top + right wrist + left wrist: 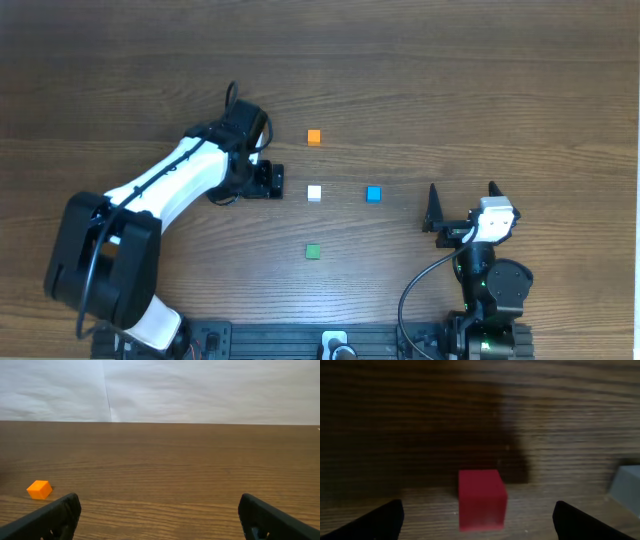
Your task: Stack Cubes
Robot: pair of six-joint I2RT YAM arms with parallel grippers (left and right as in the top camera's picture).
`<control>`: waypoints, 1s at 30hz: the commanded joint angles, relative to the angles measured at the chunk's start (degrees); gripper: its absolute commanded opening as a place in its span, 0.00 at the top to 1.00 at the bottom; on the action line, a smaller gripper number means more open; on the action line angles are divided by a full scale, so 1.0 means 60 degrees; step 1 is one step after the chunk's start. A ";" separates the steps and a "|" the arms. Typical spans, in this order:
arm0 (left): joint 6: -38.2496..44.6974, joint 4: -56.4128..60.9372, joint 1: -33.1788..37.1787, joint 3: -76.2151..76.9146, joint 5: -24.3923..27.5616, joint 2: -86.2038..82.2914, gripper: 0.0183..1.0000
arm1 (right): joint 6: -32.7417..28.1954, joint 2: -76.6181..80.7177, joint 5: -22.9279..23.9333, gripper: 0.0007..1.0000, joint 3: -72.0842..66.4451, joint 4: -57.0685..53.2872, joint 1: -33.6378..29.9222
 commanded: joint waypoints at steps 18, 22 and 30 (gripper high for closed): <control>-0.0382 0.0189 -0.0484 0.0138 -0.1093 0.0546 0.27 | -0.0004 -0.0106 -0.0073 0.01 -0.0051 -0.0033 0.0018; -0.0543 0.0189 -0.0627 0.0138 -0.1228 0.0546 0.28 | -0.0004 -0.0106 -0.0073 0.01 -0.0051 -0.0033 0.0018; -0.0747 0.0186 -0.0627 0.0138 -0.1326 0.0543 0.36 | -0.0004 -0.0106 -0.0073 0.01 -0.0051 -0.0033 0.0018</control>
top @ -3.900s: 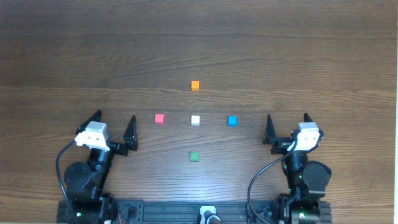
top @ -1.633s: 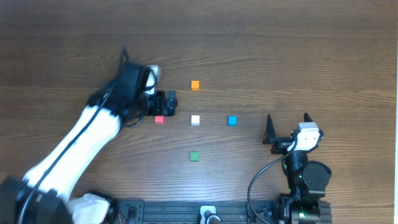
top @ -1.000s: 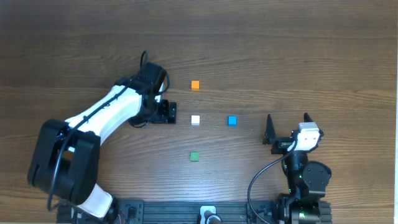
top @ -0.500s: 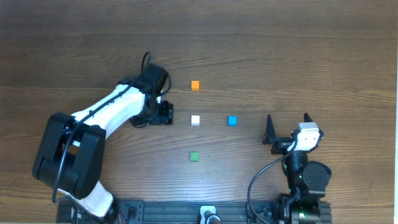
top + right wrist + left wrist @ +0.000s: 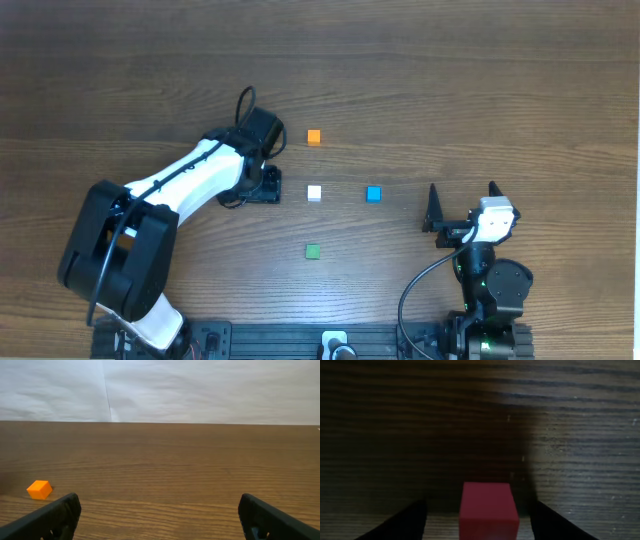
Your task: Stack Cubes
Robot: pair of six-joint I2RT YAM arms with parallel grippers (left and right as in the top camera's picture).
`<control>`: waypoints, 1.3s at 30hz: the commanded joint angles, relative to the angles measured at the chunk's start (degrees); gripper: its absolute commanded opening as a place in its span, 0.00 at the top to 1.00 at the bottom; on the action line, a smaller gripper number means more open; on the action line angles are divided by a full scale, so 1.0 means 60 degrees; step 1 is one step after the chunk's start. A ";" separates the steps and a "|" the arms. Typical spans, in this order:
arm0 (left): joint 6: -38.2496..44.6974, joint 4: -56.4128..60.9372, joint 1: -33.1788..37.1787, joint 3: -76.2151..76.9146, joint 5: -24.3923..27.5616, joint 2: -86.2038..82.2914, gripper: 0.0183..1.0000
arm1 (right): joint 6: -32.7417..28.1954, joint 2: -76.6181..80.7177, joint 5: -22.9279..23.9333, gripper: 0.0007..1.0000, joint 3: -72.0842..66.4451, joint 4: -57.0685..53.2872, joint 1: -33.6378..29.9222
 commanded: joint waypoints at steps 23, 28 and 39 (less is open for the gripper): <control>-0.0452 0.0062 -0.0047 0.0135 -0.0131 -0.0058 0.65 | -0.0007 -0.0106 -0.0073 0.01 -0.0051 -0.0033 0.0018; -0.0452 0.0062 -0.0131 0.0135 -0.0113 -0.0171 0.69 | -0.0007 -0.0106 -0.0073 0.01 -0.0051 -0.0033 0.0018; -0.0634 0.0047 -0.0393 0.0135 -0.0109 -0.0812 0.84 | -0.0007 -0.0106 -0.0073 0.01 -0.0051 -0.0033 0.0018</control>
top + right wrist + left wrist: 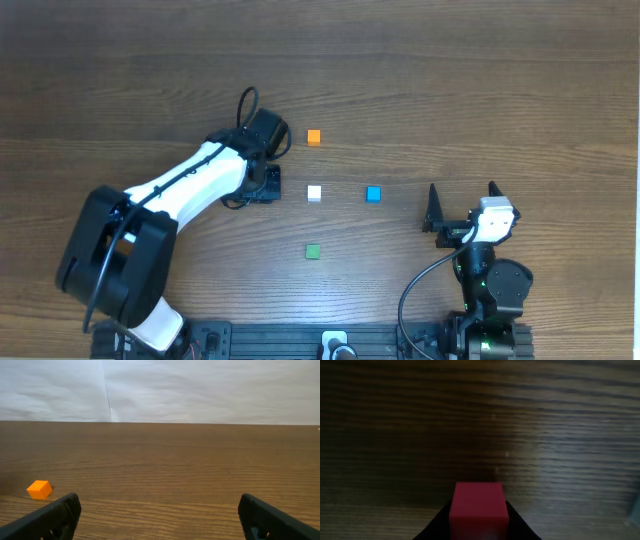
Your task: Stack Cubes
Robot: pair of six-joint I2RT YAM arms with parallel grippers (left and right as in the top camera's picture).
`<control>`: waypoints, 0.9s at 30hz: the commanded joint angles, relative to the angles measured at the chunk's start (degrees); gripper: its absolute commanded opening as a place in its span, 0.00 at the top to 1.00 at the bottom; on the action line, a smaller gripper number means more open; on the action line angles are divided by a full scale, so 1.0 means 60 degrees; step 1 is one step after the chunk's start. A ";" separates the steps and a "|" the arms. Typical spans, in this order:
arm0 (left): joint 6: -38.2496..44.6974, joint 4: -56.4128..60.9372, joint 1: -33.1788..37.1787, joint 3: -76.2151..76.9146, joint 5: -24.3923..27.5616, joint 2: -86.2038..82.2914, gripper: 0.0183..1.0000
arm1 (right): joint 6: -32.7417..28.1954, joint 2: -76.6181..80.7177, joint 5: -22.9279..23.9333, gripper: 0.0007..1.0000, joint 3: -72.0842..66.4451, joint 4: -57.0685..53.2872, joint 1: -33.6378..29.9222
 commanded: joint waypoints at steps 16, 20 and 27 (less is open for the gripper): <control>-0.2051 -0.0368 -0.1592 0.1300 0.0025 -0.0925 0.85 | -0.0011 -0.0106 -0.0073 0.01 -0.0051 -0.0033 0.0018; -0.2153 -0.0419 -0.2004 0.1767 0.0025 -0.0499 0.85 | -0.0011 -0.0106 -0.0073 0.01 -0.0051 -0.0033 0.0018; -0.2397 -0.0943 -0.2397 0.2721 0.0036 0.0572 0.86 | -0.0011 -0.0106 -0.0073 0.01 -0.0051 -0.0033 0.0018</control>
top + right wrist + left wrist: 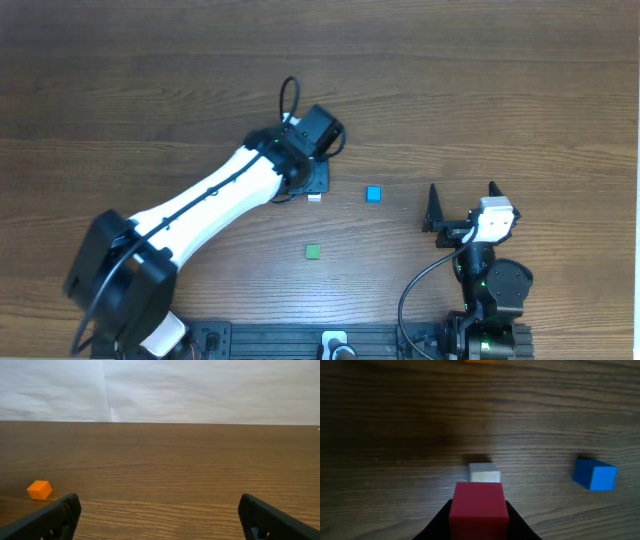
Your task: Stack Cubes
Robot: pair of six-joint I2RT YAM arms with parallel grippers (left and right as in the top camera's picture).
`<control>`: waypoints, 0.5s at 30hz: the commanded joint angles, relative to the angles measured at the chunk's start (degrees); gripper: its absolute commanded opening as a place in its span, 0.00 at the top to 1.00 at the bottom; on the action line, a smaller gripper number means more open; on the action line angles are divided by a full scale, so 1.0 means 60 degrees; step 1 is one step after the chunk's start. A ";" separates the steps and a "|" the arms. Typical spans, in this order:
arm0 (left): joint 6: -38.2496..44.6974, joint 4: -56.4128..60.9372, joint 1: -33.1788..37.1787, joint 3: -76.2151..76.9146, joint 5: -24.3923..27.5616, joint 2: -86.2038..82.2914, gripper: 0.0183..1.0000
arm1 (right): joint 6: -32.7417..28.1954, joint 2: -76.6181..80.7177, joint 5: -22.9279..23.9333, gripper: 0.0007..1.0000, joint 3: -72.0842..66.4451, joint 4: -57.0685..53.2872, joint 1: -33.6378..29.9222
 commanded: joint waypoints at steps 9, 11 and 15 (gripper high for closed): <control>-0.0608 -0.0357 -0.0182 0.0579 0.0295 0.1198 0.86 | -0.0004 -0.0106 -0.0073 0.01 -0.0051 -0.0033 0.0018; -0.0608 -0.0357 -0.0182 0.0579 0.0317 0.1239 0.86 | -0.0004 -0.0106 -0.0073 0.01 -0.0051 -0.0033 0.0018; -0.0634 -0.0357 -0.0244 0.0579 0.0313 0.1264 0.86 | -0.0004 -0.0106 -0.0073 0.01 -0.0051 -0.0033 0.0018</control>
